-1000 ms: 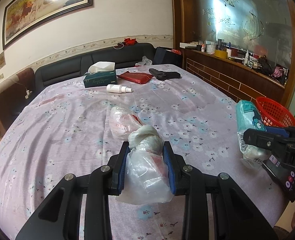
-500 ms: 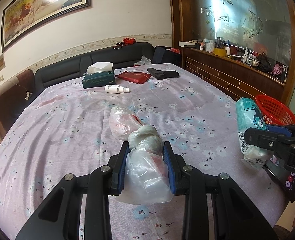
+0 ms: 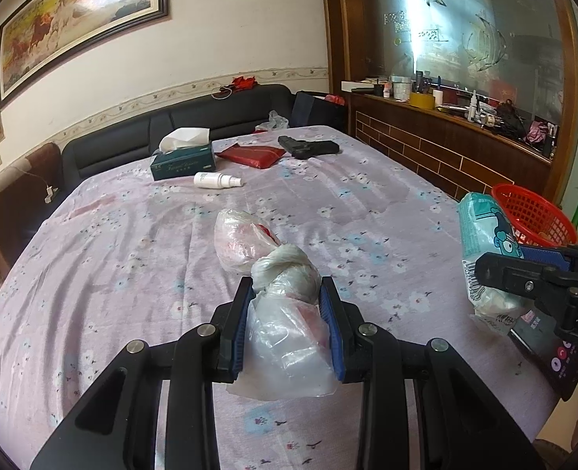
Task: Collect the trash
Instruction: 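Carry the plastic bag and tissue packet to the red wastebasket and open both tools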
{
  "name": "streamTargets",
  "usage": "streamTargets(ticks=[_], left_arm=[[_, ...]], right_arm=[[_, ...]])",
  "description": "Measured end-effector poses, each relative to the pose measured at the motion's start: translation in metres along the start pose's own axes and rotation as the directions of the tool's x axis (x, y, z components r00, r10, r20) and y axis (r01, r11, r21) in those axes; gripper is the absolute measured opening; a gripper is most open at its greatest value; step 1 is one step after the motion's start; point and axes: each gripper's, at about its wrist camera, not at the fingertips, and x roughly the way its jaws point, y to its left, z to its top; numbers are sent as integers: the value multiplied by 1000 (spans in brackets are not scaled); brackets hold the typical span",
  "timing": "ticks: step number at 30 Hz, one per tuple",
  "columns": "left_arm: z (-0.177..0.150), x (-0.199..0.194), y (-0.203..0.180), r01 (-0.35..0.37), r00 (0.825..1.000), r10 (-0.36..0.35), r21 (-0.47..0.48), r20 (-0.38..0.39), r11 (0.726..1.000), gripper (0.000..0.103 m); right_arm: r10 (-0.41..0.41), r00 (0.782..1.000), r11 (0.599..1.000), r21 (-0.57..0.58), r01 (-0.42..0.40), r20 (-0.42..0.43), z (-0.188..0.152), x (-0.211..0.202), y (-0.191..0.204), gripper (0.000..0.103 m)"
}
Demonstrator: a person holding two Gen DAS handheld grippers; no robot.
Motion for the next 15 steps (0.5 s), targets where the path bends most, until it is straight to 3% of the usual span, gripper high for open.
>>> streamTargets(ticks=[4, 8, 12, 15], left_arm=[[11, 0, -12, 42, 999, -42, 16, 1, 999, 31], [31, -2, -34, 132, 991, -132, 43, 0, 990, 31], [54, 4, -68, 266, 964, -264, 61, -36, 962, 32], [71, 17, -104, 379, 924, -373, 62, -90, 923, 32]], right_arm=[[6, 1000, 1000, 23, -7, 13, 3, -10, -12, 40], [-11, 998, 996, 84, 7, 55, 11, -32, -44, 40], [-104, 988, 983, 161, 85, 115, 17, -64, -95, 40], [-168, 977, 962, 240, 133, 131, 19, -84, -140, 40]])
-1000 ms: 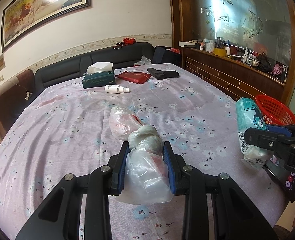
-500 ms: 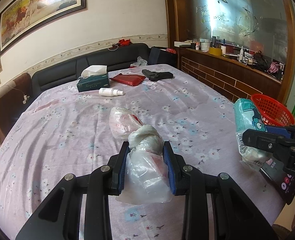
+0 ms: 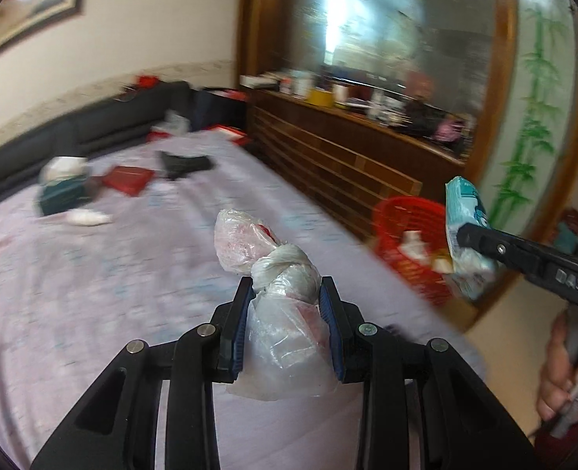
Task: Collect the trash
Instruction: 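Carry the plastic bag and tissue packet to the red wastebasket and open both tools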
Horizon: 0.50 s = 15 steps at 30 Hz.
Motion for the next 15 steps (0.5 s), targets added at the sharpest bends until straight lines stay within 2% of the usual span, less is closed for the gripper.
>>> streamTargets(ticks=[2, 5, 10, 13, 15], left_arm=[[12, 16, -22, 62, 998, -61, 19, -22, 998, 32], [28, 39, -53, 117, 992, -115, 47, -47, 992, 32], [53, 88, -105, 235, 967, -229, 48, -110, 971, 32], [61, 114, -126, 262, 958, -253, 51, -136, 964, 32], [66, 132, -137, 284, 949, -274, 50, -160, 957, 36]], right_arm=[[-34, 999, 998, 48, 33, 14, 9, -6, -33, 41], [-50, 999, 993, 107, 48, 17, 23, -9, -72, 41], [-61, 998, 982, 177, 59, 4, 39, 1, -121, 43], [-73, 997, 975, 208, 74, -14, 46, 15, -143, 45], [-62, 998, 973, 221, 67, -29, 49, 24, -156, 49]])
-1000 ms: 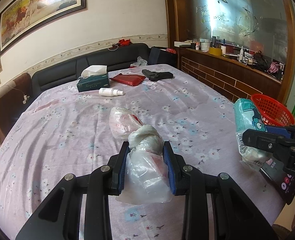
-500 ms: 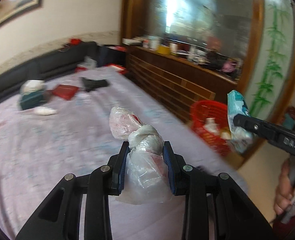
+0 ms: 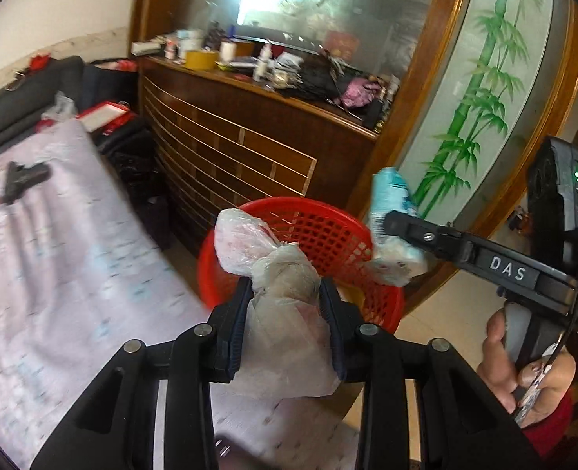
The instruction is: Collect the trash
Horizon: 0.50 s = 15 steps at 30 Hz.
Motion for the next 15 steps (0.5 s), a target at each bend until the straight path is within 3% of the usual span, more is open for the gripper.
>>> streamTargets(ticks=[2, 4, 9, 11, 15], left_arm=[[5, 13, -2, -10, 1000, 10, -11, -12, 1000, 56], [6, 15, 0, -15, 1000, 15, -33, -1, 999, 65], [-2, -7, -2, -59, 998, 60, -8, 37, 998, 66], [-11, -28, -2, -85, 993, 85, 0, 78, 996, 74], [-34, -72, 0, -159, 975, 155, 16, 162, 987, 86]], right_arm=[[-5, 1000, 1000, 4, 5, -21, 5, 13, -8, 58], [-28, 999, 1000, 11, 29, -33, 8, 20, -15, 67], [-61, 998, 998, 0, 61, 22, 0, -7, -11, 69], [-111, 992, 993, -36, 113, 58, -9, -24, 1, 83], [-220, 963, 963, -122, 240, 155, -37, -66, 37, 92]])
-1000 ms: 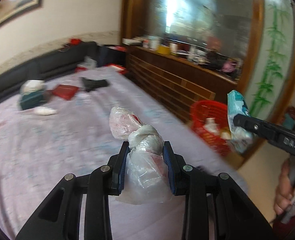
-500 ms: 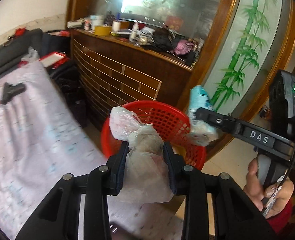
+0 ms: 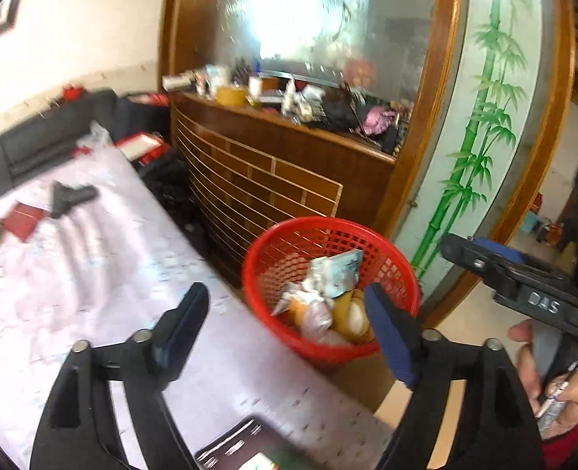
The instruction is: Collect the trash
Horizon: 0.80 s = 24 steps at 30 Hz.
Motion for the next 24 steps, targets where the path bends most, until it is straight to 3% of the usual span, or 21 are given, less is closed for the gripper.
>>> streamTargets(ticks=[3, 5, 9, 13, 17, 21, 24], left_arm=[[-18, -35, 5, -50, 997, 49, 9, 54, 999, 89], [-33, -56, 8, -77, 995, 75, 25, 69, 997, 95], [-66, -93, 18, -154, 983, 149, 41, 104, 987, 98], [-97, -119, 26, -291, 950, 286, 21, 124, 956, 101], [-125, -132, 30, -430, 894, 422, 21, 150, 903, 103], [-138, -142, 39, -433, 889, 431, -22, 156, 901, 103], [-146, -144, 37, -511, 843, 508, -32, 177, 859, 103]], right_arm=[[-62, 997, 997, -52, 65, 56, -20, -36, 20, 95], [-110, 990, 990, -82, 117, 86, -34, -55, 34, 103], [-158, 979, 976, -127, 174, 127, -69, -85, 61, 103], [-183, 971, 965, -159, 208, 155, -91, -97, 81, 103], [-190, 968, 957, -190, 220, 165, -99, -100, 93, 103], [-172, 971, 958, -202, 203, 165, -99, -99, 101, 103], [-173, 971, 956, -210, 206, 162, -101, -95, 106, 103]])
